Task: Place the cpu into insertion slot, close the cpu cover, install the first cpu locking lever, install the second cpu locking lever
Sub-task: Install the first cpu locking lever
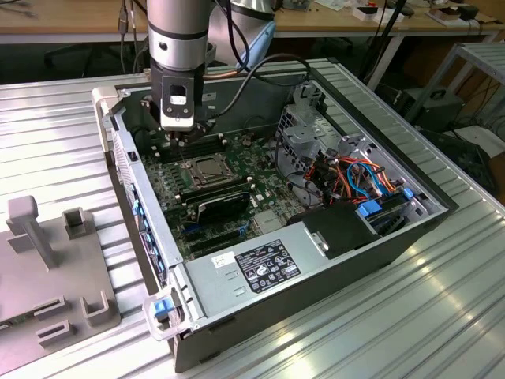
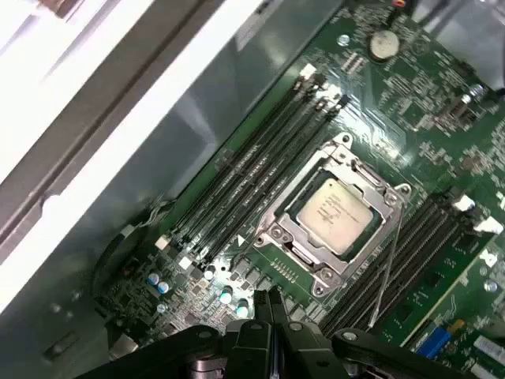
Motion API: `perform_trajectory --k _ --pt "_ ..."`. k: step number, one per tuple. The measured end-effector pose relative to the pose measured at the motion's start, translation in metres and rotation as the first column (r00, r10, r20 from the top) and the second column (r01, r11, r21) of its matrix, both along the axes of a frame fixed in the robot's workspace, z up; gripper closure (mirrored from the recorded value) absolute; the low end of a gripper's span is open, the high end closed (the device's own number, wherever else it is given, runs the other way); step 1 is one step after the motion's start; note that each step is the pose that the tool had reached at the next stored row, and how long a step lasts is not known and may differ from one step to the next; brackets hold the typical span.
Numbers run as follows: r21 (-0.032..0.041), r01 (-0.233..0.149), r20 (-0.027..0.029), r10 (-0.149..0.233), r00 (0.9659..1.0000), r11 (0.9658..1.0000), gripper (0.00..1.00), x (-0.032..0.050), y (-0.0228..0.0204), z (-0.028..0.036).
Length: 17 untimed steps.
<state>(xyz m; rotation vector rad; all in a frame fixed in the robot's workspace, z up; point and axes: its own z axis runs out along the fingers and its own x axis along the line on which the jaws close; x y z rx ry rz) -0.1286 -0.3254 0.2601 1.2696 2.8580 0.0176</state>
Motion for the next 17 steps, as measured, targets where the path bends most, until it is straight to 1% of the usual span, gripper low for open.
perform_trajectory --k 1,2,14,15,16,17 --pt "-0.0002 -0.015 -0.0001 0.015 0.9999 0.9999 0.89 0.0000 0.0000 0.0000" --pt "-0.0002 -0.022 -0.0002 0.022 0.9998 0.9998 0.89 -0.0001 0.0000 -0.0001" --pt "0.0000 -0.025 0.0000 0.025 0.9997 0.9997 0.89 -0.0001 0.0000 -0.0004" --pt "0.0001 -0.036 0.0001 0.036 0.9993 0.9993 0.89 -0.0001 0.0000 -0.0005" --pt "0.0002 -0.069 0.0002 0.069 0.9976 0.9976 0.89 -0.0001 0.0001 -0.0011" --pt "0.0001 -0.106 0.0001 0.106 0.9944 0.9944 0.89 0.0000 0.0001 -0.0017"
